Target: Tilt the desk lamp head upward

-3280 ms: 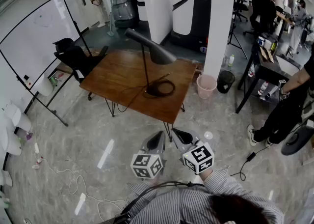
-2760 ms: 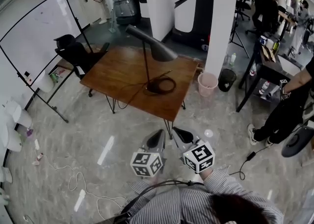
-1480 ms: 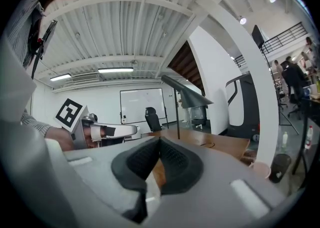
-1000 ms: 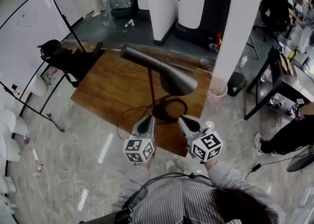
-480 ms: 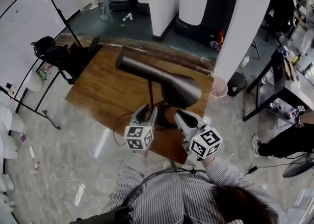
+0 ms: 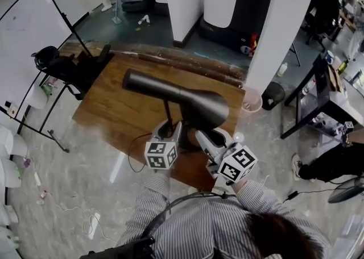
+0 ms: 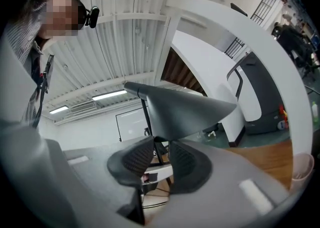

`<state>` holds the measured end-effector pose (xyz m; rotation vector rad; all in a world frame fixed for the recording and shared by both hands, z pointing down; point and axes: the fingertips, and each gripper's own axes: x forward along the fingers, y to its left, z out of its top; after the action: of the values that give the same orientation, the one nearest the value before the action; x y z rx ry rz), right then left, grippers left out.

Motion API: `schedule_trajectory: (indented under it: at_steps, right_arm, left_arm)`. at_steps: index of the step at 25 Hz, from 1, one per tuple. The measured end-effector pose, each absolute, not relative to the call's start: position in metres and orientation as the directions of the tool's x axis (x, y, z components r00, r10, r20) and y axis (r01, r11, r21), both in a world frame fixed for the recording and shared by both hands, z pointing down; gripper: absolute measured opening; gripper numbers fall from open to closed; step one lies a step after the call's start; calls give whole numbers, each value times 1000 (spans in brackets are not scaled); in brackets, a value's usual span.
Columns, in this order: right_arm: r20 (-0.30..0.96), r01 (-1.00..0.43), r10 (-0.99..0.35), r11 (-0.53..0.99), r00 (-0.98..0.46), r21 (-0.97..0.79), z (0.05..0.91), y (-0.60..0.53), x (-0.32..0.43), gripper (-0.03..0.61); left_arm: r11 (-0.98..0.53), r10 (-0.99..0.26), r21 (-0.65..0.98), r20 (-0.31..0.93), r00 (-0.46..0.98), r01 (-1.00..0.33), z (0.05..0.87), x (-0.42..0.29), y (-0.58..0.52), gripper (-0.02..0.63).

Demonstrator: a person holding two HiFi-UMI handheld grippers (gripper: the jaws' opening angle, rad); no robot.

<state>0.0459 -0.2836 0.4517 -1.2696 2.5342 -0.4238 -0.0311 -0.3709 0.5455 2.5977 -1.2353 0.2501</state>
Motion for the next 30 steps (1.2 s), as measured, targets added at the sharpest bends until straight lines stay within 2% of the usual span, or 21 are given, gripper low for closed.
schedule_trajectory:
  at_steps: [4,10,19,30]
  right_arm:
    - [-127,-714,-799,586,-587,-384,450,-284,47,75]
    - [-124,-705,-781,611,-613,-361,449,-282,51,64]
    - [-134,-776,-799,601,-586,-194,417,-276,82,58]
    - [-261,-825,-813,558,-520,-93,346,-272,121,54]
  left_arm:
    - [-587,-750,162,258,609,-793,546,-33,-377,64]
    - [-586,-754,148,260,603,-797,546,-31,-376,58]
    - [-579,-761,144,257,596,-802,546,-35,-377,55]
    - [-572,-765,142,261,588,-808,547,-32,-378,54]
